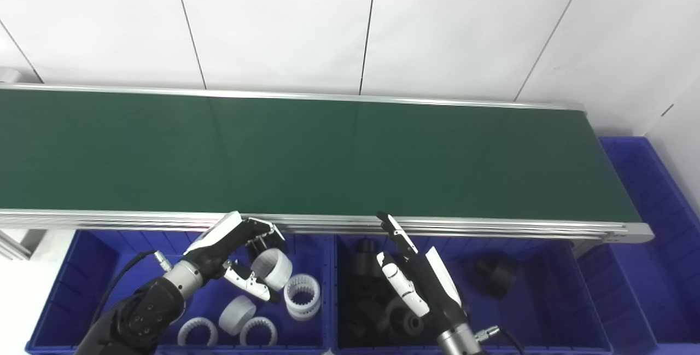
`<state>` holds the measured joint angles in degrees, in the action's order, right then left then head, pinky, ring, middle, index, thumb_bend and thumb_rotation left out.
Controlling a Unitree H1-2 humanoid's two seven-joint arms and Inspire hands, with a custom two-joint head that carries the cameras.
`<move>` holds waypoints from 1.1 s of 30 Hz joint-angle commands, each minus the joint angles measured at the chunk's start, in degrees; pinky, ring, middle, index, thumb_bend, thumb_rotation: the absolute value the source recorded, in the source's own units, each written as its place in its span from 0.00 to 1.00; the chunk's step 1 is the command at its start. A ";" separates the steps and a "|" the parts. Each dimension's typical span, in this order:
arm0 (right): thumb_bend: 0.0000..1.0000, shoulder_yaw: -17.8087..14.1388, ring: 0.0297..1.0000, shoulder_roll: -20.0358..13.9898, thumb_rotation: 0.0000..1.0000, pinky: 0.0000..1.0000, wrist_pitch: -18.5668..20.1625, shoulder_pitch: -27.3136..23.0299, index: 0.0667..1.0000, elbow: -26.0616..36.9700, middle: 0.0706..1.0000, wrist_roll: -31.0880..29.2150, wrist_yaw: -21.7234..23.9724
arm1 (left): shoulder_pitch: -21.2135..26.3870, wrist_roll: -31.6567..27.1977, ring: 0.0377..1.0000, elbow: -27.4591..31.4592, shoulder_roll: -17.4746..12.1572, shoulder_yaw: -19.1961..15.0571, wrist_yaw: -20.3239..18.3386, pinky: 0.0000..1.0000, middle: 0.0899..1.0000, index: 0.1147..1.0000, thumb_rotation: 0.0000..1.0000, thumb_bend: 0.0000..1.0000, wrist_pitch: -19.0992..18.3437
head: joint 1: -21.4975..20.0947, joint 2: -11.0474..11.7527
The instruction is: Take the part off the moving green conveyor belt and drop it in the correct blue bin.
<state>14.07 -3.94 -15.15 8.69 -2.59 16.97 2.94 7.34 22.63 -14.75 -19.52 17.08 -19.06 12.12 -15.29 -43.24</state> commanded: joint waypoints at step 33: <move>0.35 0.43 0.96 0.28 0.97 0.94 -0.70 0.05 0.96 1.12 0.98 0.52 0.02 | -0.44 -17.39 0.81 -1.88 1.28 -2.88 -2.17 0.74 0.84 0.84 0.64 0.65 14.77 | -0.05 1.04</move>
<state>14.32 -3.96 -15.00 9.06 -2.42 18.08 2.95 6.78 7.61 -18.56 -18.31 14.65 -21.87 24.65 -15.38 -42.36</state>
